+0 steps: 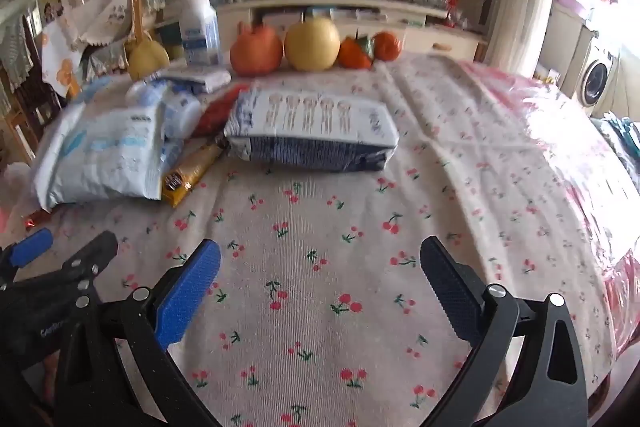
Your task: Collect trash
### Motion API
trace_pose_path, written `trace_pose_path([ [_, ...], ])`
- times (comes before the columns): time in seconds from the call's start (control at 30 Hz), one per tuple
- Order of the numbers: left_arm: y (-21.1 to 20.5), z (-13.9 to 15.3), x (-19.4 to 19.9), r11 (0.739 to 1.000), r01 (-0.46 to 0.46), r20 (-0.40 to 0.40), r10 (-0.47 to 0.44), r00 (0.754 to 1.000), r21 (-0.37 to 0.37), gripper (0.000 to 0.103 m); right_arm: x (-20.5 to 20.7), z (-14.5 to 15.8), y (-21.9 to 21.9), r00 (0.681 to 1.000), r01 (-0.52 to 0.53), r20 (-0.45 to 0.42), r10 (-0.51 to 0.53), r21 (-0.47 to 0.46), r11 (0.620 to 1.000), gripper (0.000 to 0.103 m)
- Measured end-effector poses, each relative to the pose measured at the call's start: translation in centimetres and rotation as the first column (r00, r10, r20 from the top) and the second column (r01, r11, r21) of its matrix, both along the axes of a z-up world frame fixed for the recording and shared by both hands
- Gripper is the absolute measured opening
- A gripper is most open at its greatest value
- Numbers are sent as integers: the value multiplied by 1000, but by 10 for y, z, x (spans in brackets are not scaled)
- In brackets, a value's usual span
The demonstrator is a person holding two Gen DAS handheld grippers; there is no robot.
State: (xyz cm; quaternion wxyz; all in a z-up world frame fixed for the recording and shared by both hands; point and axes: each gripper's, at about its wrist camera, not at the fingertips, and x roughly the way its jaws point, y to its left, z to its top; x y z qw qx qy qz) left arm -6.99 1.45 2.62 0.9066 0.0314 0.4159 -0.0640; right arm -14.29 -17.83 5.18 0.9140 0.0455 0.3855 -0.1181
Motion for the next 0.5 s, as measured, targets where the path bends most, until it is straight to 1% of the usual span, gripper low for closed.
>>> trace_pose_path([
  [0.1,6,12,-13,1000,3,36,-3,999,-4,99,-10,11,5,999,0,47,1,-5,1000,99],
  [0.27,24,31,-29,1000,-10,100,11,995,-7,99,-39,30,17,991,-11,133,14,-24,1000,99],
  [0.33,33,38,-37,1000,-12,124,13,992,-9,99,-54,38,21,984,-18,174,21,-24,1000,99],
  [0.5,51,53,-63,1000,-9,189,10,982,-7,99,-77,49,32,969,-47,240,52,-27,999,99],
])
